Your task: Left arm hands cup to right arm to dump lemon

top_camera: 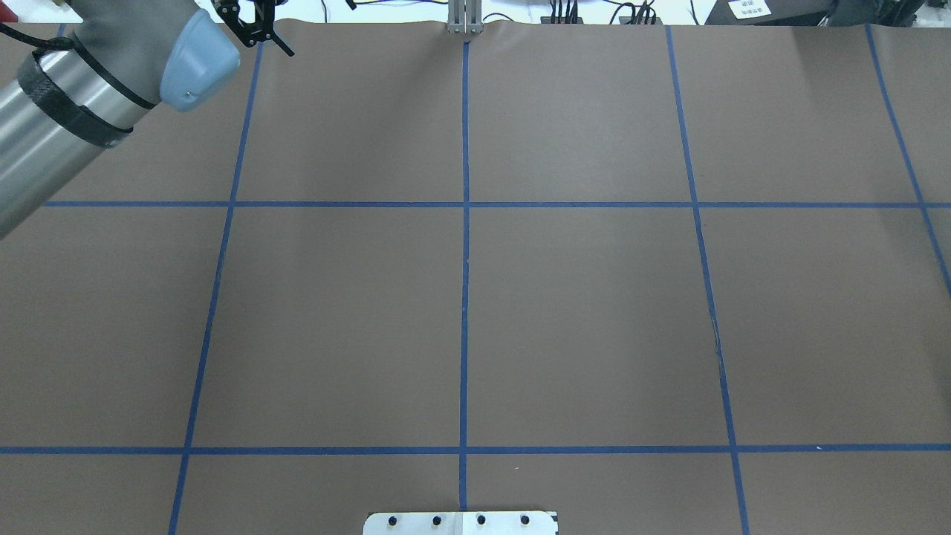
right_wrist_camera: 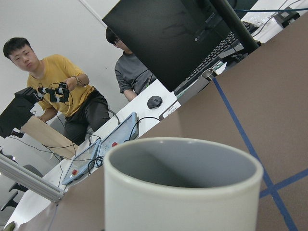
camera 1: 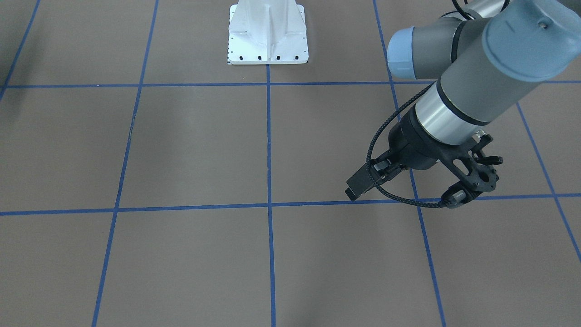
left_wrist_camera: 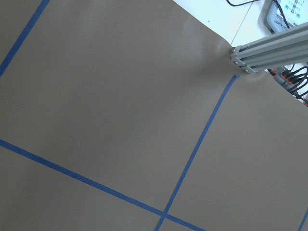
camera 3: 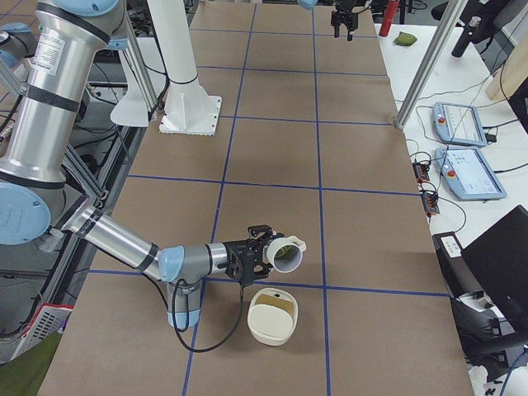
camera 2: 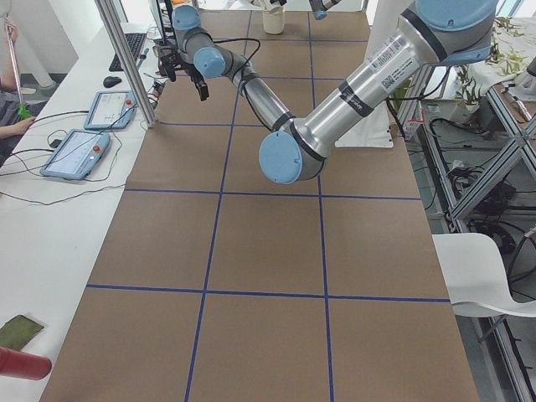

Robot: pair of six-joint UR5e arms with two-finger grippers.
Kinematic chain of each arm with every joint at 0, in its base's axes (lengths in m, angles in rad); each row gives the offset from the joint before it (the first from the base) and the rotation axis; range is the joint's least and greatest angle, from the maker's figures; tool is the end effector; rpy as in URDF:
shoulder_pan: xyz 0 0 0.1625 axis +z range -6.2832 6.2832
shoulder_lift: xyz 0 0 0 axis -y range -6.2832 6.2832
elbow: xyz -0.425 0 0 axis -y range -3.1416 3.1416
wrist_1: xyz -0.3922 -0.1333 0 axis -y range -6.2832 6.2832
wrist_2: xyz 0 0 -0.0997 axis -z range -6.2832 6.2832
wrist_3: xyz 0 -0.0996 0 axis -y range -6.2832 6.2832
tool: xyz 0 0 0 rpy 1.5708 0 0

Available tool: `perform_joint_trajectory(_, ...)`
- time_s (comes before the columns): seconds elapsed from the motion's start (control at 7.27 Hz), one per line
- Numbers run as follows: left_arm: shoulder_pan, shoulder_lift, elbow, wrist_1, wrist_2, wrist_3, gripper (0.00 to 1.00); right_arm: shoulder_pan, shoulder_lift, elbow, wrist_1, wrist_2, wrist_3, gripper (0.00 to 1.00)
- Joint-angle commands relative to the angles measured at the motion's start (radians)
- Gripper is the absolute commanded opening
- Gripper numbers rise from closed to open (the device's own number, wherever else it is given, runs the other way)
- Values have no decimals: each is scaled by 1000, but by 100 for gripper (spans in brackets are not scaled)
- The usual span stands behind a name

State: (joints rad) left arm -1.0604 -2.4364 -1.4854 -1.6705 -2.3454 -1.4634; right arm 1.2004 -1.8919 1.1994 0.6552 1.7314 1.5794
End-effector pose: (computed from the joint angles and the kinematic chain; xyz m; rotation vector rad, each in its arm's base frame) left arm 0.2966 -0.6600 0.1306 -0.1443 1.1025 -0.5142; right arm 0.0118 -0.2939 0.7202 0.7818 -1.3894 0.8321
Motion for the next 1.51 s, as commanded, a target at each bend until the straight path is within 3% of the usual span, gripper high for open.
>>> perform_joint_trajectory(0.0, -1, -1, -1, 0, 0, 0, 100, 13, 0, -63, 75, -1, 185, 0)
perform_joint_trajectory(0.69, 0, -6, 4, 0, 0, 2, 100, 62, 23, -104, 90, -3, 482, 0)
perform_joint_trajectory(1.38, 2, -9, 4, 0, 0, 8, 100, 146, 82, -104, 98, -7, 896, 0)
